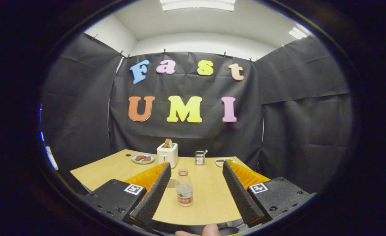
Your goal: Take the bottle from table, then pour the juice into the cup, finally place the bottle on the coaster
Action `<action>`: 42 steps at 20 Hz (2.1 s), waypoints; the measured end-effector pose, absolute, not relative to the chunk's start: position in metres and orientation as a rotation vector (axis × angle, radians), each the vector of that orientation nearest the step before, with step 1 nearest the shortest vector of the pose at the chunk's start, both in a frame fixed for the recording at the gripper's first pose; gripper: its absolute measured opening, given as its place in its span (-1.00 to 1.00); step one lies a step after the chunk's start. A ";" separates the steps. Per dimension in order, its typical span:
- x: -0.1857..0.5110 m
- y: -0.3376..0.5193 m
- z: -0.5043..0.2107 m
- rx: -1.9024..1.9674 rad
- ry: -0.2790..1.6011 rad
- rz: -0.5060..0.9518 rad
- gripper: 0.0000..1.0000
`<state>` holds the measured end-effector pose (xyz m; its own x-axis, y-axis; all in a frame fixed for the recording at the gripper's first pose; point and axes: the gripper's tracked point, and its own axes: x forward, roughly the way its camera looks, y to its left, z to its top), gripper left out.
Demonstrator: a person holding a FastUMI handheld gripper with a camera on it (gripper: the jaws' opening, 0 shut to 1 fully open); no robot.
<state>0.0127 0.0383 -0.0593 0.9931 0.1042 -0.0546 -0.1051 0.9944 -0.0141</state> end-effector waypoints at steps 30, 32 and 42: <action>0.113 0.045 -0.266 0.057 0.337 0.209 1.00; 0.117 0.044 -0.266 0.061 0.343 0.212 1.00; 0.147 0.078 -0.287 0.064 0.398 0.276 1.00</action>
<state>0.1467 0.0785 -0.2869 0.8851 0.2774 -0.3736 -0.2523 0.9607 0.1156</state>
